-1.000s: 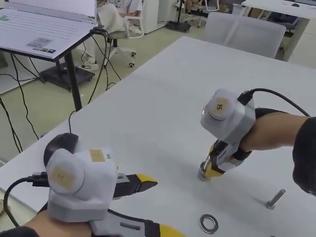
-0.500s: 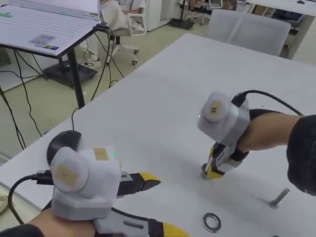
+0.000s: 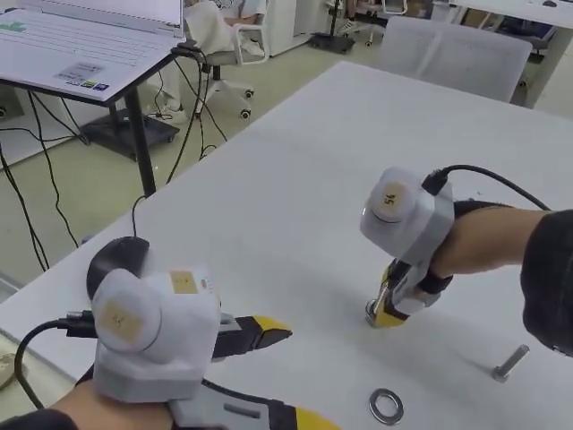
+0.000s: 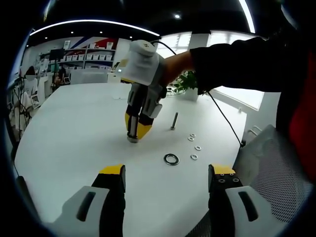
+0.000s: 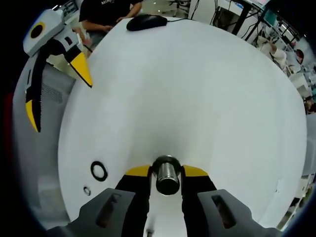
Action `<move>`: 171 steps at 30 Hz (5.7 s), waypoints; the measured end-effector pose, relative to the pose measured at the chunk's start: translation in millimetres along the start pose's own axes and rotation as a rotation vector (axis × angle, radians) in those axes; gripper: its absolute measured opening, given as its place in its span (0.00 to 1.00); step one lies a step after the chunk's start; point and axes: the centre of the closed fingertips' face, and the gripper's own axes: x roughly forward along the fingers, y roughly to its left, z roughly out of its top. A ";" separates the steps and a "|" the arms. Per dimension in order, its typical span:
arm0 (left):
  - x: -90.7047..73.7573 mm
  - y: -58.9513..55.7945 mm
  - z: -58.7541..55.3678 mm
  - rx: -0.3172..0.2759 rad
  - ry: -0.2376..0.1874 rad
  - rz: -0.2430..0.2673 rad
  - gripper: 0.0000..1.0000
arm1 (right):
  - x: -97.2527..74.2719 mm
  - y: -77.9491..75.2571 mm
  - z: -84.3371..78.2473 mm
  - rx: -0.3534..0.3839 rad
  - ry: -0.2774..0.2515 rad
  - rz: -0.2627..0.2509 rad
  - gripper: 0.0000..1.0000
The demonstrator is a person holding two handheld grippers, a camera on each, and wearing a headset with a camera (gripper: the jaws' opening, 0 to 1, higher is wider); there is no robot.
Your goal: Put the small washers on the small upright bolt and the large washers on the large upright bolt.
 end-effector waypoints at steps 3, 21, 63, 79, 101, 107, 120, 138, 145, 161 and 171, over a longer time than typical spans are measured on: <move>0.0 -0.3 -0.3 -0.001 0.000 0.000 0.67 | -0.4 1.0 0.7 0.002 -0.006 0.002 0.24; -0.7 -0.7 0.3 0.007 -0.001 -0.002 0.67 | -7.3 3.0 -4.3 0.031 -0.053 0.003 0.45; -0.6 -4.8 8.2 0.036 0.001 -0.010 0.67 | -38.1 33.9 -42.3 0.150 -0.152 -0.044 0.47; -3.3 -9.7 11.3 0.052 0.001 -0.020 0.67 | -41.0 60.5 -45.3 0.174 -0.171 -0.036 0.47; -7.3 -13.2 13.0 0.059 -0.007 -0.022 0.67 | -24.5 98.8 -28.4 0.155 -0.172 0.019 0.46; -8.8 -13.6 13.3 0.059 -0.011 -0.019 0.67 | -19.2 103.5 -22.7 0.143 -0.165 0.033 0.46; -8.9 -12.7 14.1 0.055 -0.017 -0.015 0.67 | -5.1 108.8 -25.4 0.121 -0.126 0.040 0.42; -8.8 -10.6 12.9 0.047 -0.024 -0.010 0.66 | 4.3 110.2 -24.2 0.092 -0.095 0.032 0.35; -8.9 -10.1 12.9 0.044 -0.025 -0.009 0.66 | 4.9 109.1 -25.0 0.062 -0.076 0.010 0.32; -9.3 -9.6 12.2 0.045 -0.024 -0.010 0.65 | 5.1 109.9 -25.0 0.020 -0.068 -0.004 0.24; -8.9 -10.8 11.8 0.046 -0.020 -0.012 0.65 | 4.8 108.9 -25.5 0.017 -0.062 0.003 0.23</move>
